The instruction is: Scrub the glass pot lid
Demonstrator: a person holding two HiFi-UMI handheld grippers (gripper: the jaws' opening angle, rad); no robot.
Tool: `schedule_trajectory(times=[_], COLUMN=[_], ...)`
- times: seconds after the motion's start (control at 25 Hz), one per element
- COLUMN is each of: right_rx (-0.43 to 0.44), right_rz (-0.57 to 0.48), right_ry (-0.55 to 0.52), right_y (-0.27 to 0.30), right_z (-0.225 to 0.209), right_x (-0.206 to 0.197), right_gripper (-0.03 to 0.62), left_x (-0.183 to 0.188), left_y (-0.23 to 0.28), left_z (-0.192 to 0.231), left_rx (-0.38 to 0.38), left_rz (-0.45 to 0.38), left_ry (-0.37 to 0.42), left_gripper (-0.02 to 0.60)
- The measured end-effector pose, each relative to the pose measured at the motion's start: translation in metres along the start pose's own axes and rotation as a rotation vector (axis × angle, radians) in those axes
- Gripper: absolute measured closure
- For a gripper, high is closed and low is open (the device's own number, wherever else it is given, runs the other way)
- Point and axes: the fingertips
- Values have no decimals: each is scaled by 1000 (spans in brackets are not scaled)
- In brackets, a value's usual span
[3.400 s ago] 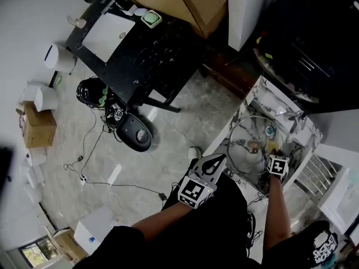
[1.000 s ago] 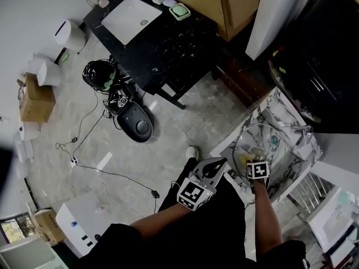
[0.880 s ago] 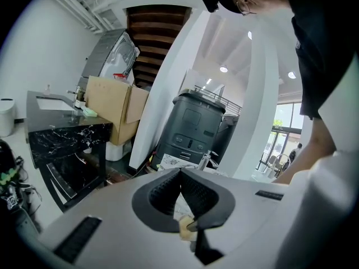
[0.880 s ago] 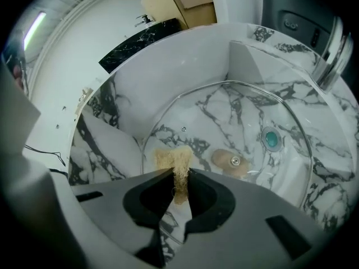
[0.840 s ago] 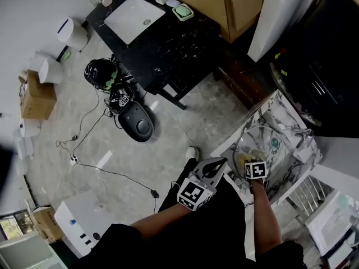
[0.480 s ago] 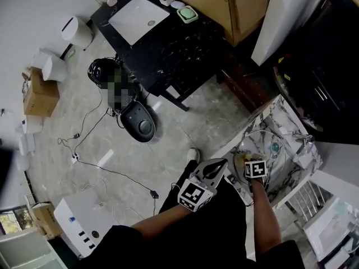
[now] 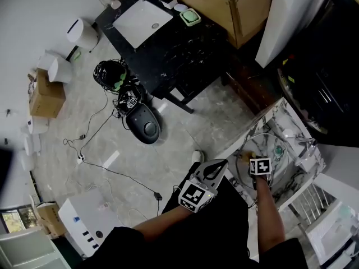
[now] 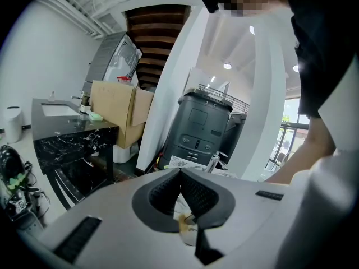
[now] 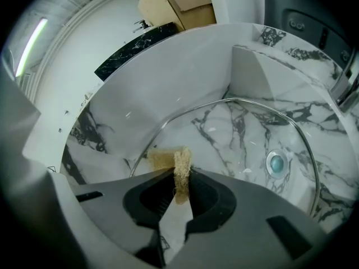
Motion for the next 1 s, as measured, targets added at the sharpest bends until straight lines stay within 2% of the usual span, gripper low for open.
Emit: schedule_trajectory(times=[0.32, 0.48, 0.6, 0.72, 0.88, 1.0], right_rx=[-89, -129, -167, -190, -244, -302], right_rz=[-83, -143, -206, -294, -455, -565], right_ry=[52, 97, 153, 209, 281, 316], right_y=[-19, -44, -71, -102, -147, -182], right_z=[-22, -35, -40, -29, -4, 28], right_x=[9, 10, 8, 7, 12, 15], right_gripper=[531, 531, 531, 531, 531, 531], left_x=[12, 16, 16, 22, 38, 54], left_y=[11, 20, 26, 25, 21, 6], left_z=[-10, -27, -39, -41, -20, -20], left_rx=[-56, -124, -203, -273, -310, -405], left_rz=[-11, -26, -31, -39, -52, -60], left_ry=[21, 27, 27, 25, 22, 55], left_gripper=[565, 565, 566, 565, 565, 566])
Point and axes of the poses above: the fingertips, and each gripper's own axes: y forward along the fingers, z to its left, x out of its top, and after that the axes turned 9 degrees about -z, right-handed
